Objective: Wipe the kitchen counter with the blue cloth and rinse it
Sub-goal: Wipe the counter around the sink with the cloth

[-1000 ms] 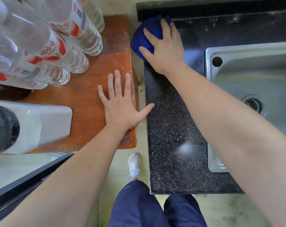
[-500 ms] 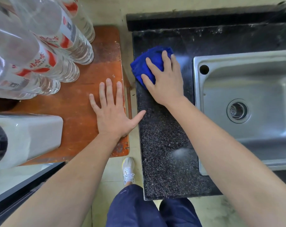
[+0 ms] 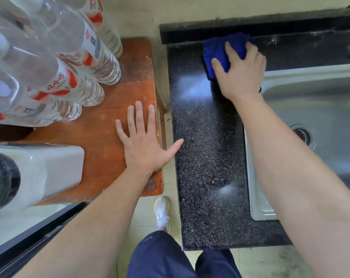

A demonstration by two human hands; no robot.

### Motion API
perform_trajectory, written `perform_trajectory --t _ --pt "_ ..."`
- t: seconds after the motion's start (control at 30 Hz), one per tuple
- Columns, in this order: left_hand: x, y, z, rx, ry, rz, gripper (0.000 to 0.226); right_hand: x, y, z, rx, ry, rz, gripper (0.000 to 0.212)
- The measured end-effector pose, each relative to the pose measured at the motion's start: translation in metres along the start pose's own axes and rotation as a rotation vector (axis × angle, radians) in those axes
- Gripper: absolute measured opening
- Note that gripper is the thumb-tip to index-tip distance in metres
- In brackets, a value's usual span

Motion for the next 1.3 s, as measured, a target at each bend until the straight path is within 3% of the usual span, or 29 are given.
perform_trajectory --t 0.1,0.2,0.4,0.47,0.63,0.77,0.93,1.1,1.3 --pt "-0.001 0.001 0.000 0.002 -0.004 0.005 0.117 0.000 0.009 0.017 0.137 -0.006 -0.038 0.067" --pt "0.000 0.000 0.000 0.004 -0.001 0.013 0.117 0.007 0.007 -0.018 0.247 0.002 -0.094 0.065" --pt "0.002 0.000 0.000 -0.001 0.007 0.022 0.116 0.016 -0.032 -0.097 -0.200 0.012 -0.146 0.060" --pt "0.003 -0.001 0.000 -0.001 0.005 0.027 0.116 0.016 -0.036 -0.081 -0.268 0.025 -0.150 0.061" --pt "0.002 0.000 0.000 0.002 -0.003 0.036 0.115 0.009 -0.033 0.008 -0.033 0.056 -0.159 0.063" --pt "0.001 0.000 0.000 0.010 -0.012 0.049 0.111 0.008 -0.071 0.006 -0.068 0.044 -0.172 0.061" --pt "0.001 -0.002 0.000 0.016 -0.022 0.049 0.109 0.016 -0.203 0.010 -0.131 0.085 -0.162 0.059" --pt "0.002 -0.005 -0.001 0.028 -0.036 0.062 0.108 0.019 -0.318 0.032 -0.082 0.081 -0.213 0.058" --pt "0.001 -0.005 -0.001 0.030 -0.047 0.058 0.108 0.022 -0.316 0.030 -0.060 0.035 -0.274 0.061"
Point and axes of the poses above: each hand's wrist, its own y-axis towards the middle knuckle, its own x-axis out of the palm, z = x × y, the point moved 8 cm from there along y, towards the middle knuckle
